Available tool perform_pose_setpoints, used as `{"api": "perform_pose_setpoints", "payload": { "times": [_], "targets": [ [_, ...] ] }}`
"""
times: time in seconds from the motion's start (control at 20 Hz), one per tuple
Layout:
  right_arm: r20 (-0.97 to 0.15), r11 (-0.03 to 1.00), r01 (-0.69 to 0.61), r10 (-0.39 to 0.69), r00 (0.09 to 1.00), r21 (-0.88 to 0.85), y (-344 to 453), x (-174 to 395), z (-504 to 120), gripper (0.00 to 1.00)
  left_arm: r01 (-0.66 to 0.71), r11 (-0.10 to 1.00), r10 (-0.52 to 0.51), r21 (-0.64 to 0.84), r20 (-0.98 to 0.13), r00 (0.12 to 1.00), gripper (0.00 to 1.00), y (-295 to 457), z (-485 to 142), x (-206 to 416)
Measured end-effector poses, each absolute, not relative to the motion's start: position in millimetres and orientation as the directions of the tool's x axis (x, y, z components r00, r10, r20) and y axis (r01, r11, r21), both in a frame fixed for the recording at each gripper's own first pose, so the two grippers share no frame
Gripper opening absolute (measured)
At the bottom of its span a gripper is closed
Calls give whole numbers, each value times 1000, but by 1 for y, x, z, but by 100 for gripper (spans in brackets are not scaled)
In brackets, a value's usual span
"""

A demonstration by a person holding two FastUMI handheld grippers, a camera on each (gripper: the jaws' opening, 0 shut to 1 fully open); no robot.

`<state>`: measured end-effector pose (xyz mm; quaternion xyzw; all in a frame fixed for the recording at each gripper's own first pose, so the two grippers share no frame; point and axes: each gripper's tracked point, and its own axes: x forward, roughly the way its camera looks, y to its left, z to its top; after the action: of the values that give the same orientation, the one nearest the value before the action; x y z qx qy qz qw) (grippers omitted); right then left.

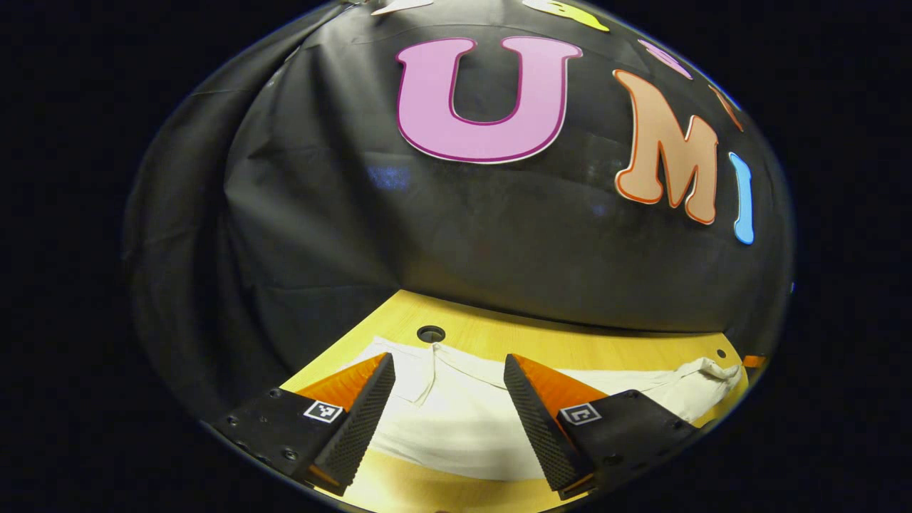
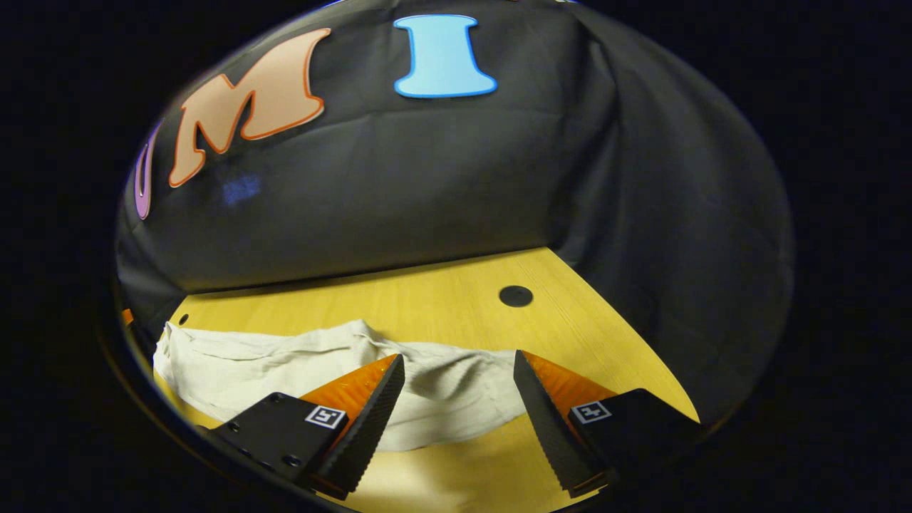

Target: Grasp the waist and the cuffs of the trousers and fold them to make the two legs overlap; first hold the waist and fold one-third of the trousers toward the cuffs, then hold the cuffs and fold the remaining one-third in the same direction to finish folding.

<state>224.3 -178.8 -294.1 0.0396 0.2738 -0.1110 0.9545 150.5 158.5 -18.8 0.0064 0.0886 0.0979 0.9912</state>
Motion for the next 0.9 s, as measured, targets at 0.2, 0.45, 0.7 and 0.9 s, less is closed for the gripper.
{"api": "perform_pose_setpoints", "payload": {
  "times": [0.2, 0.45, 0.7, 0.9],
  "targets": [
    [-587, 942, 326, -220, 779, 80, -210, 216, -327, 94, -188, 981, 193, 42, -174, 966, 94, 158, -18, 148],
    [-634, 893, 396, -181, 752, 213, -215, 212, -360, 96, -170, 984, 178, 60, -172, 969, 94, 157, -16, 148],
    [-639, 883, 406, -172, 749, 238, -213, 213, -370, 72, -170, 982, 181, 79, -164, 970, 94, 157, -17, 145],
    [-634, 877, 409, -168, 755, 254, -211, 216, -372, 59, -166, 984, 176, 71, -158, 972, 94, 156, -14, 144]
  ]
}}
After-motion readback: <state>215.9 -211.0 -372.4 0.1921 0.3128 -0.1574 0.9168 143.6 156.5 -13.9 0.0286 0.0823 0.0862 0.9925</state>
